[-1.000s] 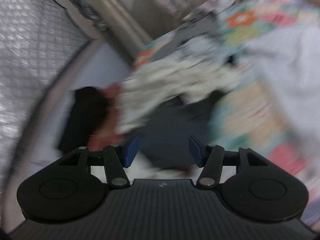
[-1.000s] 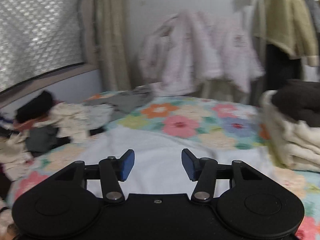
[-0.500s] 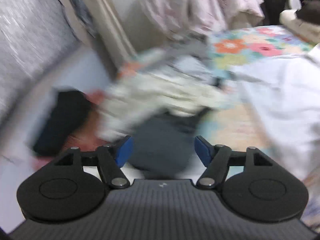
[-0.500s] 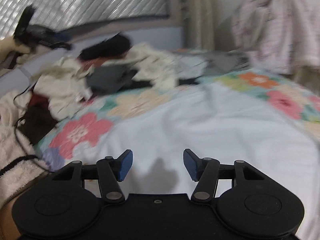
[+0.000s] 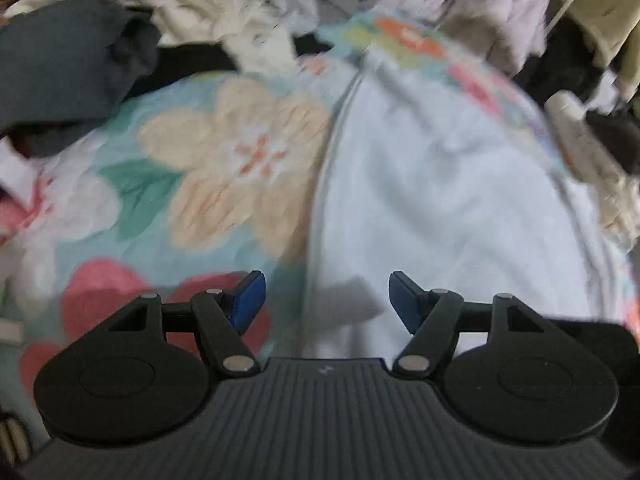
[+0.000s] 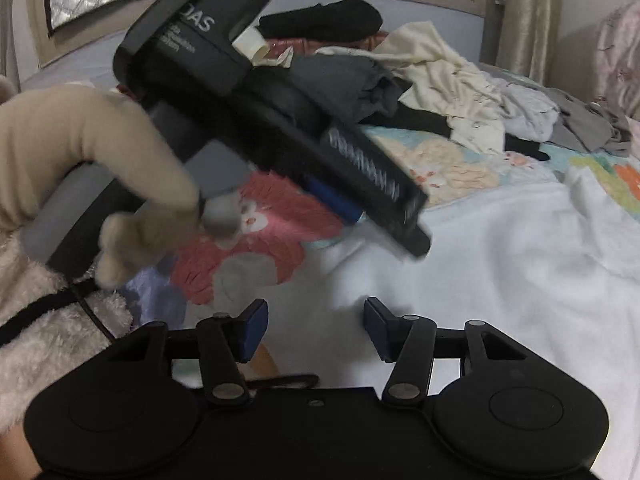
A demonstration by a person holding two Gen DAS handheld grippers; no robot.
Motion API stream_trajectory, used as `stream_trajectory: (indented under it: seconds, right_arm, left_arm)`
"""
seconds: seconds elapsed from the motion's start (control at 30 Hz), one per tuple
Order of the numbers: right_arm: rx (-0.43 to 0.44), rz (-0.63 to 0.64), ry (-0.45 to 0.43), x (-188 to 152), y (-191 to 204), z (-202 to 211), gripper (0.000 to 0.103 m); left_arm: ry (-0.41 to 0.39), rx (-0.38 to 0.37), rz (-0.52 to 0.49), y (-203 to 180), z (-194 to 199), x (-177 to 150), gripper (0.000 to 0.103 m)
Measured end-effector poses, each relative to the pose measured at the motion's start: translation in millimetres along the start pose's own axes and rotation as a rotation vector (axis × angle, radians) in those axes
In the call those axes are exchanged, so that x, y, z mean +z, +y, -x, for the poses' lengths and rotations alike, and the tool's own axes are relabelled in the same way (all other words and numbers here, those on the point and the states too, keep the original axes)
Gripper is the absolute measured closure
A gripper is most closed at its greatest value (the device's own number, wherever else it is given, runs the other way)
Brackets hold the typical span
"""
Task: Fold clothes
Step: 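Grasp the garment hem with the right gripper and lift it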
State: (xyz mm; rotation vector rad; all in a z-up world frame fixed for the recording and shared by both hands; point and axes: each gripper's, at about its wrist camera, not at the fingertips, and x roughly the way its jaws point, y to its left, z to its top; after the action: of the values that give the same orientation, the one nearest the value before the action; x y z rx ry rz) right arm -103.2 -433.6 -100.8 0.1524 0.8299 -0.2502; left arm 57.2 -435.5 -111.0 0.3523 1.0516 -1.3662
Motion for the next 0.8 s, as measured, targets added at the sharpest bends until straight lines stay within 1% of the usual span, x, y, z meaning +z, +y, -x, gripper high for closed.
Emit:
stream_trajectory:
  seconds: [0.07,0.1,0.13,0.17,0.2,0.23,0.27,0.3,0.37,0.4,0.47,0.5,0.57,0.63,0.67,0.73,0.77,0.8]
  right_arm:
    - [-0.016,0.011,0.041,1.3,7.9,-11.7,0.039]
    - [-0.027,0.037,0.069,1.3,13.5,-18.9,0.034]
    - [-0.042,0.076,0.085,0.6,19.7,-24.6,0.031]
    - [-0.058,0.118,0.082,-0.7,25.6,-27.6,0.030]
    - [-0.074,0.149,0.065,-1.9,29.0,-26.6,0.043]
    - [-0.088,0.160,0.040,-3.1,29.1,-22.8,0.061]
    - [-0.101,0.171,0.015,-4.3,29.3,-19.0,0.088]
    - [-0.104,0.161,-0.008,-5.0,26.7,-14.4,0.091]
    - [-0.068,0.030,-0.051,-5.2,5.4,-1.1,0.091]
    - [-0.045,-0.061,-0.072,-6.7,-8.6,5.7,0.091]
    - [0.047,-0.282,-0.113,-13.3,-40.3,19.7,0.091]
    - [0.090,-0.380,-0.133,-17.2,-54.2,26.2,0.091]
    - [0.164,-0.522,-0.169,-27.0,-71.7,36.4,0.090]
    - [0.226,-0.599,-0.196,-35.6,-77.1,44.3,0.090]
    - [0.250,-0.611,-0.205,-38.0,-75.3,46.8,0.090]
    - [0.296,-0.648,-0.215,-41.3,-72.8,47.4,0.090]
    - [0.319,-0.669,-0.218,-42.7,-71.7,46.6,0.090]
    - [0.340,-0.691,-0.221,-42.6,-71.7,43.3,0.090]
  left_arm:
    - [0.013,0.023,0.003,4.1,6.1,-6.2,0.035]
    - [0.018,0.005,0.038,10.0,7.3,-6.9,0.035]
    - [0.021,-0.016,0.077,15.2,6.0,-7.5,0.035]
    - [0.023,-0.031,0.110,19.2,4.9,-8.2,0.034]
    - [0.024,-0.047,0.143,23.2,3.8,-8.9,0.034]
    - [0.023,-0.056,0.165,25.9,3.9,-9.2,0.034]
    - [0.023,-0.064,0.186,28.6,3.9,-9.6,0.034]
    - [0.022,-0.073,0.207,31.3,3.9,-9.9,0.034]
    - [0.019,-0.082,0.224,33.1,-0.6,-9.1,0.034]
    - [0.017,-0.086,0.229,33.5,-1.9,-8.1,0.034]
    - [0.008,-0.101,0.236,34.3,-3.8,-7.1,0.034]
    - [0.003,-0.123,0.247,35.0,-5.8,-5.7,0.034]
    - [0.006,-0.194,0.284,35.0,-8.9,-5.8,0.033]
    - [0.038,-0.271,0.345,36.0,-17.8,-6.7,0.029]
    - [0.055,-0.306,0.383,38.1,-21.9,-7.8,0.026]
    - [0.082,-0.366,0.449,42.3,-28.0,-10.0,0.025]
    - [0.077,-0.367,0.441,41.7,-26.4,-10.5,0.026]
    - [0.071,-0.367,0.433,41.0,-24.8,-11.1,0.032]
